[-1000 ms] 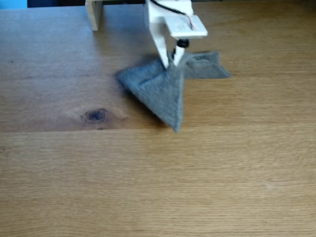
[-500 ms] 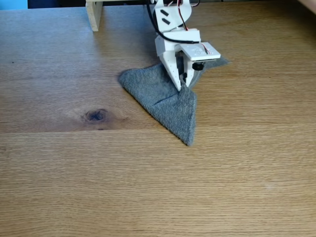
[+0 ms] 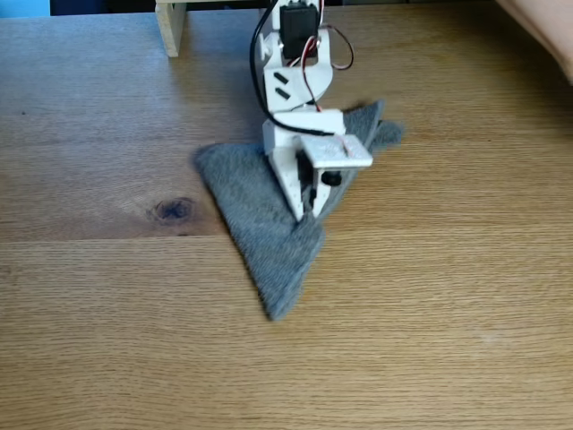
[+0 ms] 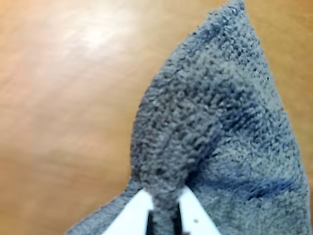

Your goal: Clean the area in front of the robot

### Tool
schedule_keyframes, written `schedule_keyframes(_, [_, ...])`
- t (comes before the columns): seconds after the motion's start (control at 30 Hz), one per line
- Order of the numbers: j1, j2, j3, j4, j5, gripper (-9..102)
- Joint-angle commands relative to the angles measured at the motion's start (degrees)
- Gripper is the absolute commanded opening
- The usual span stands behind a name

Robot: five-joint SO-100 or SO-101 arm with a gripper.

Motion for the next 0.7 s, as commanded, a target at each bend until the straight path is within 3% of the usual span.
schedule_keyframes(0.0, [7.65, -1.14, -14.85, 3.96, -0.26, 0])
schedule_keyframes(0.17, [16.44, -2.29, -19.95, 11.87, 0.44, 0])
schedule_keyframes(0.33, [20.3, 3.96, -16.88, 26.1, 1.85, 0])
schedule_keyframes(0.53, [13.1, 20.74, -6.24, 45.88, 4.39, 0])
schedule_keyframes(0.67, [4.31, 32.43, 2.64, 52.29, 7.91, 0])
